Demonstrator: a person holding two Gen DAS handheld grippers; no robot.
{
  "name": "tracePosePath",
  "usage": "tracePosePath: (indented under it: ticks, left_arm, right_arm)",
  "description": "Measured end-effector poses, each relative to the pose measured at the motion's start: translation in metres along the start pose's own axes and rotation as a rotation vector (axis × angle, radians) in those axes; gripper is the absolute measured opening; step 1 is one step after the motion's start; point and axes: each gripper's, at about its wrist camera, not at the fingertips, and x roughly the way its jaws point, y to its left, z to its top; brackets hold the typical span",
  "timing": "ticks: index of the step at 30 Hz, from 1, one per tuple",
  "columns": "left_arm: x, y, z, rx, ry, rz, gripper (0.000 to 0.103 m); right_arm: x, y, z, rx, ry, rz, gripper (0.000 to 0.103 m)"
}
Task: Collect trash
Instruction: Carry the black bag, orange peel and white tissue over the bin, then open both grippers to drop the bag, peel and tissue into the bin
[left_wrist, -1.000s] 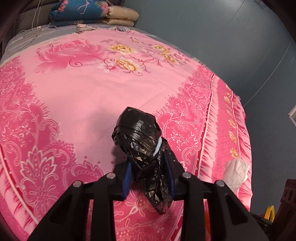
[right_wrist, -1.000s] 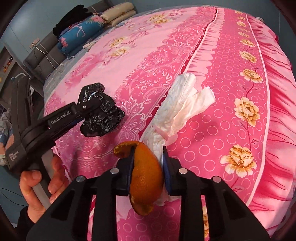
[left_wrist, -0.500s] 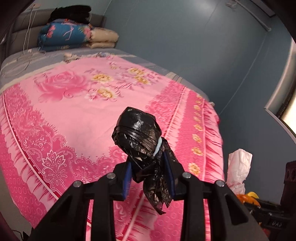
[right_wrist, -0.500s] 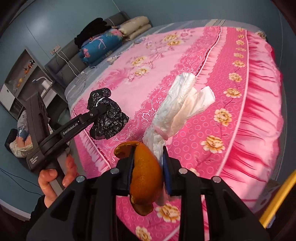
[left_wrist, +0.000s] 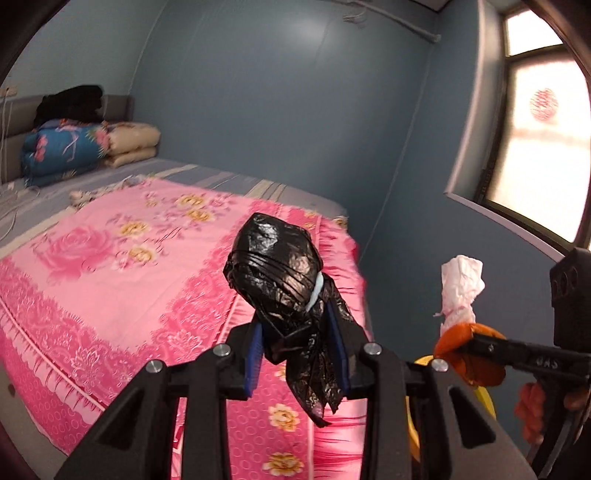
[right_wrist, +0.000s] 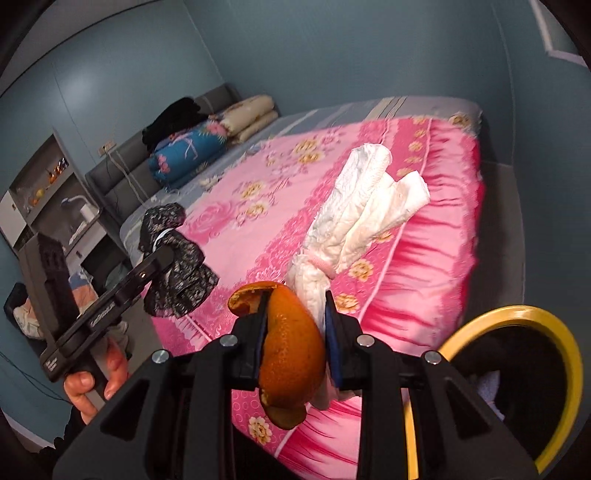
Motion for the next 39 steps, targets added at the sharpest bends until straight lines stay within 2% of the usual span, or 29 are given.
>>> tracePosePath:
  ticks: [6, 13, 22, 32, 39]
  left_arm:
    - [-0.017, -0.048, 0.001, 0.084, -0.033, -0.065, 0.029]
    - [-0.017, -0.095, 0.001, 0.133, -0.036, -0.134, 0.029]
    - [-0.006, -0.145, -0.01, 0.202, 0.003, -0.205, 0.029]
    - [0.008, -0.185, -0.022, 0.272, 0.044, -0.25, 0.029]
    - [0.033, -0.2, -0.037, 0.281, 0.123, -0.274, 0.029]
  right_arm:
    - [-0.06, -0.02, 0.002, 0.034, -0.097, -0.063, 0.026]
    - [-0.118, -0.043, 0.0, 0.094, -0.194, -0.241, 0.026]
    - [-0.153, -0.072, -0.008, 0.15, -0.273, -0.299, 0.026]
    - [-0.167, -0.101, -0.005, 0.182, -0.26, -0.362, 0.026]
    - [-0.158, -0.118, 0.001, 0.199, -0.216, -0.4, 0.027]
